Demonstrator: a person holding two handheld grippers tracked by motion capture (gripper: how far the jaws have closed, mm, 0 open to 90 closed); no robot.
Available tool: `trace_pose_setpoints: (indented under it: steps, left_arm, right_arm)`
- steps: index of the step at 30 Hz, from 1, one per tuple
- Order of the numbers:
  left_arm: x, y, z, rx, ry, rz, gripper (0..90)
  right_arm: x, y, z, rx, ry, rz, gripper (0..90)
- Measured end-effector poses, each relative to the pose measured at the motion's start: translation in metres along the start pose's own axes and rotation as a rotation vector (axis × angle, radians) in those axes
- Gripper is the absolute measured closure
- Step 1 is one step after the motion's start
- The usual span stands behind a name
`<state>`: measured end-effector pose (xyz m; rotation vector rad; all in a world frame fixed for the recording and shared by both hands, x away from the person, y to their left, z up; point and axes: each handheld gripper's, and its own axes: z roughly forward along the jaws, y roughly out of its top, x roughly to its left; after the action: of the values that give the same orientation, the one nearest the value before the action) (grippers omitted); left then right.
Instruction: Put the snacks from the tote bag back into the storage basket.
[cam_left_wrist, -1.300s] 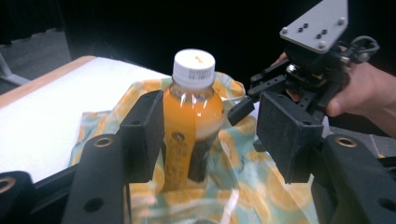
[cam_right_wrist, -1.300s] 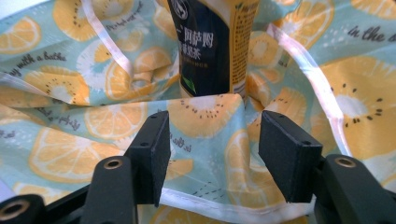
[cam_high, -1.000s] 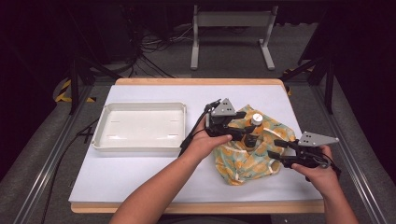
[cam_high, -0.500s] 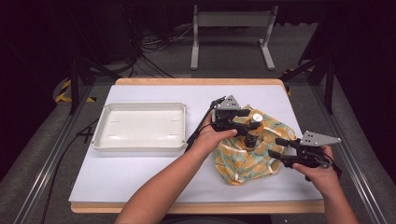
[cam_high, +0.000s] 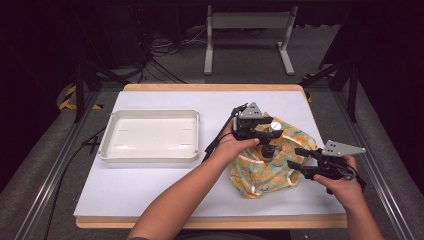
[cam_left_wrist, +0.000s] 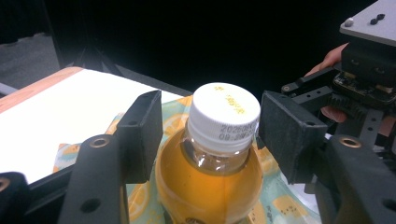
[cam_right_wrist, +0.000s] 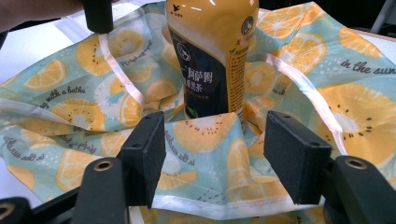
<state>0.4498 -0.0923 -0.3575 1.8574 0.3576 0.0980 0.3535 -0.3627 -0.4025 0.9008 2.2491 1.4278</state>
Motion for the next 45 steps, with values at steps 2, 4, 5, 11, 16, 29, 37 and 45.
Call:
trace_pose_setpoints:
  steps: [2,4,5,11,16,29,37,45]
  left_arm:
    - [-0.001,0.0,0.001,-0.005,-0.003,0.011,42.9]
    - [-0.004,-0.001,0.003,0.007,0.014,0.063,44.6]
    - [-0.005,-0.001,0.004,0.011,0.02,0.074,45.5]
    - [-0.007,0.0,0.003,0.012,0.033,0.11,56.6]
    - [-0.006,0.0,0.001,0.015,0.02,0.109,58.0]
    - [-0.008,0.017,-0.008,0.011,-0.019,0.114,58.1]
    - [-0.012,0.031,-0.019,-0.032,-0.046,0.122,58.1]
    - [-0.012,0.043,-0.03,-0.053,-0.053,0.128,58.1]
  right_arm:
    - [0.0,0.0,0.0,-0.002,-0.001,0.0,39.9]
    - [0.0,0.0,-0.001,-0.005,-0.002,0.004,40.0]
    - [0.0,0.0,-0.001,-0.007,-0.001,0.005,40.0]
    - [0.0,0.001,-0.001,-0.011,0.004,0.004,40.5]
    - [0.0,0.001,-0.002,-0.016,0.004,0.005,40.9]
    - [0.0,0.001,-0.001,-0.015,0.009,0.006,41.6]
    - [0.0,0.002,-0.002,-0.024,0.011,0.014,41.8]
    - [0.0,0.002,-0.002,-0.033,0.009,0.023,42.7]
